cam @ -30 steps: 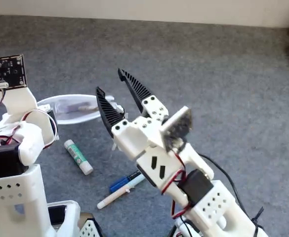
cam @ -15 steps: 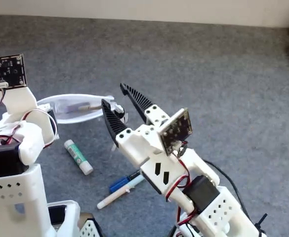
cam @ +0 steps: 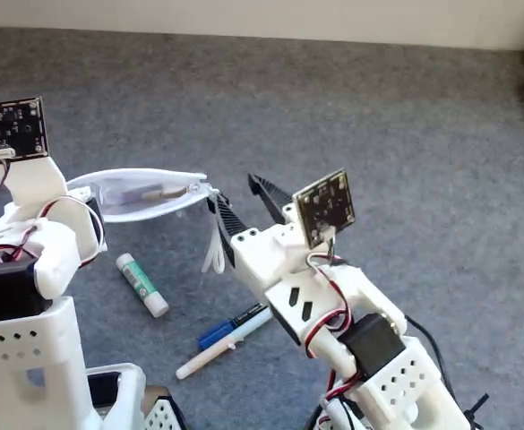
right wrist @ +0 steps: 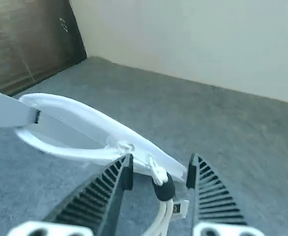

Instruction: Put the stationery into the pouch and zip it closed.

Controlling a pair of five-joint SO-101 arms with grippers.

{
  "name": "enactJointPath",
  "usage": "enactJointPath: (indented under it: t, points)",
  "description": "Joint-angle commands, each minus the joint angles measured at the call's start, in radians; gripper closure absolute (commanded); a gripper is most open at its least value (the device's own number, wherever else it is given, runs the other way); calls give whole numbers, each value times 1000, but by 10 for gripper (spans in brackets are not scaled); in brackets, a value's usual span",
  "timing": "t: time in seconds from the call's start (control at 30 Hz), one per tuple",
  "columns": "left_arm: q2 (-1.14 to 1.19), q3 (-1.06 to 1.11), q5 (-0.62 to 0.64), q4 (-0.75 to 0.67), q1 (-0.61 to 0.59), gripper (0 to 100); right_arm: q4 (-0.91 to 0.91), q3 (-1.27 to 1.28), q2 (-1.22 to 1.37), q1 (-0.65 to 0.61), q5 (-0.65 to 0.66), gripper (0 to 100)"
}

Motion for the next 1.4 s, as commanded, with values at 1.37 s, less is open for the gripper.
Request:
enactJointPath:
  t: [1.37]
  points:
    - [36,24,12,-9,-48,990,332,16,496,120,-483,836]
